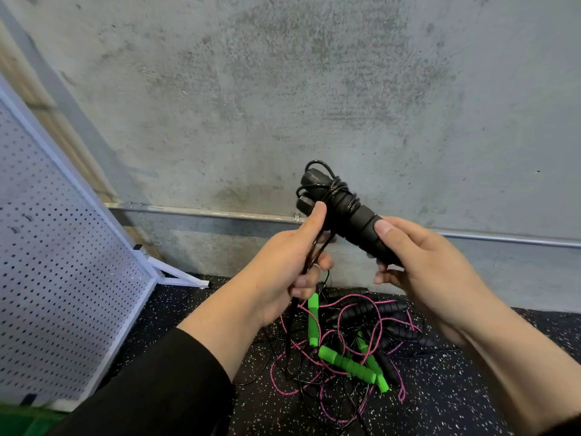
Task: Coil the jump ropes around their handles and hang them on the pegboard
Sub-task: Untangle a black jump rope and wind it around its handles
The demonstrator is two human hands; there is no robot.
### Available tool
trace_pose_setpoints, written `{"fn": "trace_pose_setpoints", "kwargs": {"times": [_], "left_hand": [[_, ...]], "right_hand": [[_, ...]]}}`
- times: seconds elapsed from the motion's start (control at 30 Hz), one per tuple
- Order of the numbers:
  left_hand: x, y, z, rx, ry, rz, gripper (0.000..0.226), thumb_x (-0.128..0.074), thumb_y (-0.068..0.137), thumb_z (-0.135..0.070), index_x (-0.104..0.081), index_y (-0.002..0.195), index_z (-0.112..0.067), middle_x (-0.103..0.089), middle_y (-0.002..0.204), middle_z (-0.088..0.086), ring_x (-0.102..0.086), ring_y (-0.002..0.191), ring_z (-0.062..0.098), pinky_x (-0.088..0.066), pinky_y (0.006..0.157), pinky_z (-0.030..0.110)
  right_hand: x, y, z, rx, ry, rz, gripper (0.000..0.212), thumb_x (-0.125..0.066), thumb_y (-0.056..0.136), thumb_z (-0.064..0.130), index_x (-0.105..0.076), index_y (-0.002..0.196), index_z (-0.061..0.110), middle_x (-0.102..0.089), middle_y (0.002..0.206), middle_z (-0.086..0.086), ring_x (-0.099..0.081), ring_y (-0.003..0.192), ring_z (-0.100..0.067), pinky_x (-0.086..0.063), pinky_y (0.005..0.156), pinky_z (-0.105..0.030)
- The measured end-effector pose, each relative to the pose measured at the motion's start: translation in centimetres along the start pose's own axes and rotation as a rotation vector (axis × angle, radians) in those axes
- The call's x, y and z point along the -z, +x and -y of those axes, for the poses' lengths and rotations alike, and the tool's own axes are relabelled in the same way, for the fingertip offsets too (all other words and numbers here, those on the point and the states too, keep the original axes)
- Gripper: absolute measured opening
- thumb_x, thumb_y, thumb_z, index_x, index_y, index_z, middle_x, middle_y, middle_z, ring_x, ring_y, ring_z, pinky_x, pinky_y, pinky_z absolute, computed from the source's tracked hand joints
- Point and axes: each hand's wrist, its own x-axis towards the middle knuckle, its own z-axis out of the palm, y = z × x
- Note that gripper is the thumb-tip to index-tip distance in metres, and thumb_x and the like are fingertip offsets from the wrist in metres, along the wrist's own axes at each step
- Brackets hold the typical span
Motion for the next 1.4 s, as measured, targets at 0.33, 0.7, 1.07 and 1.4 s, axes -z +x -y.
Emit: {"fn": "trace_pose_setpoints", "kwargs": {"times": [0.33,0.7,1.07,1.4], "left_hand": [[0.0,0.0,0.0,0.094,-0.010,0.010,0.093,-0.043,0.078,-0.087,-0.063,0.115,-0.004,-0.049,0.068,-0.002,-0.021,0.042,0.007,-0.017,0.036,0.019],[-0.3,-0.1,0.0,0.115,-0.112,-0.068,0.090,-0.047,0.086,-0.078,-0.064,0.124,0.002,-0.039,0.059,-0.007,-0.018,0.041,0.005,-0.014,0.036,0.018],[-0.1,-0.2,0.0,0.100,-0.122,-0.109,0.085,-0.050,0.090,-0.073,-0.063,0.128,0.001,-0.039,0.059,-0.008,-0.018,0.040,0.005,-0.014,0.036,0.018],[0.1,-0.2,0.1,0.091,-0.135,-0.113,0.052,-0.052,0.089,-0.074,-0.061,0.084,-0.023,-0.039,0.062,-0.008,-0.016,0.044,0.006,-0.012,0.040,0.020]], "right_hand": [[0.1,0.1,-0.7,0.186,-0.582,-0.164,0.040,-0.070,0.091,0.035,-0.060,0.130,0.032,-0.060,0.105,0.008,-0.054,0.087,-0.003,-0.037,0.075,-0.011],[0.4,0.2,-0.9,0.258,-0.729,-0.190,0.049,-0.080,0.085,0.023,-0.056,0.125,0.037,-0.045,0.113,0.007,-0.050,0.094,-0.002,-0.035,0.088,-0.021],[0.0,0.4,-1.5,0.237,-0.725,-0.202,0.057,-0.086,0.078,0.026,-0.047,0.117,0.041,-0.050,0.115,0.007,-0.048,0.093,0.010,-0.036,0.074,-0.020],[-0.5,-0.7,-1.0,0.265,-0.669,-0.021,0.048,-0.074,0.089,0.023,-0.045,0.113,0.051,-0.060,0.105,0.035,-0.060,0.086,0.000,-0.048,0.074,-0.021]]}}
